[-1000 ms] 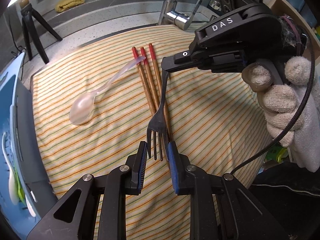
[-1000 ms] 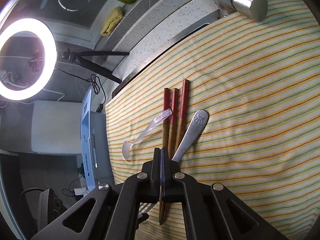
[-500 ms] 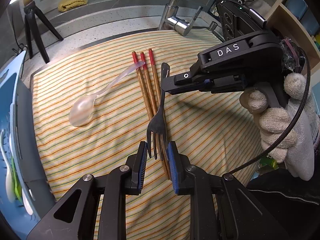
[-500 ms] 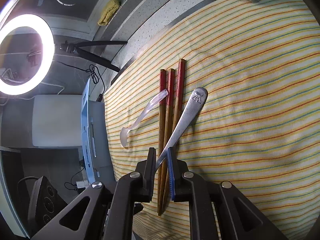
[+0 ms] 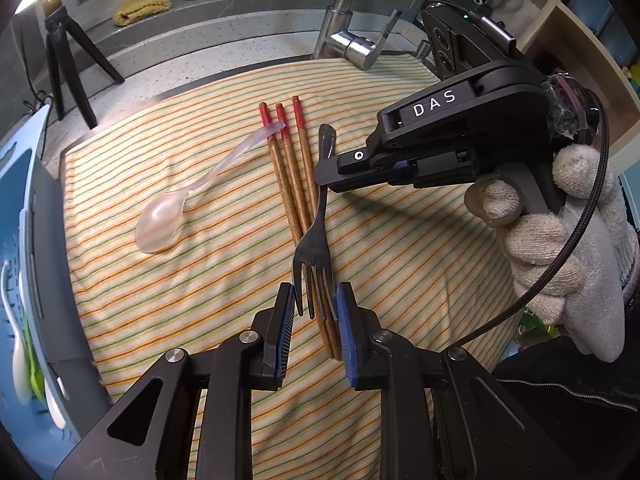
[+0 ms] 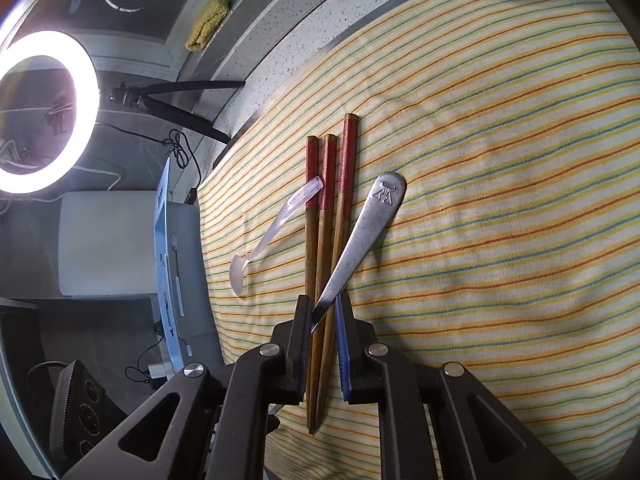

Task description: Organize utensils

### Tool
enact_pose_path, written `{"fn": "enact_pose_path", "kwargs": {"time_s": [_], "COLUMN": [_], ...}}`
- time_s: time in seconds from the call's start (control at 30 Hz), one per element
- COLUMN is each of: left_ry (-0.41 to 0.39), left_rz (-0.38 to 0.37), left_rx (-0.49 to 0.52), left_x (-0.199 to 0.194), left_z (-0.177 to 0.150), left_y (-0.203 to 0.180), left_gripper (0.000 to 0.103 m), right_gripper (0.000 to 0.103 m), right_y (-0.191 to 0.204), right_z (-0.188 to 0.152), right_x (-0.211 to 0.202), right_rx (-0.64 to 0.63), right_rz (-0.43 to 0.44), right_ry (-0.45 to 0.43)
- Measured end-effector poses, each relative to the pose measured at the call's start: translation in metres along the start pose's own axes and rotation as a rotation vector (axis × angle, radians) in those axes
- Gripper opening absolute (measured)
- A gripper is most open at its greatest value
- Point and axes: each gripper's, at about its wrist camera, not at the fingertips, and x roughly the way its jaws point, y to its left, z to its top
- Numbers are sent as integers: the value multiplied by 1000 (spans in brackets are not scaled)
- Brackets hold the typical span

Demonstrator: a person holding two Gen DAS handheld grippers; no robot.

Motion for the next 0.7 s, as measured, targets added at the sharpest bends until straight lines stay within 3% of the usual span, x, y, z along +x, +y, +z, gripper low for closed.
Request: {"fn": "enact_pose_path", "kwargs": {"time_s": [0.2, 0.37, 0.7], "left_ry": [3, 12, 17], "left_rz": [-1, -14, -25], "left_rx": [-6, -12, -16], "left_x": [2, 6, 13], "left_z": [-1, -2, -1], "left_y": [1, 4, 5], "left_gripper": [20, 20, 20], "right_gripper": [12, 16, 16], "right_y": [-1, -14, -8], "right_z": [1, 2, -2], "right_x": [3, 7, 7], "right_rx": [13, 88, 57], "right_rz": [15, 82, 66], "right_ry": [6, 24, 15]}}
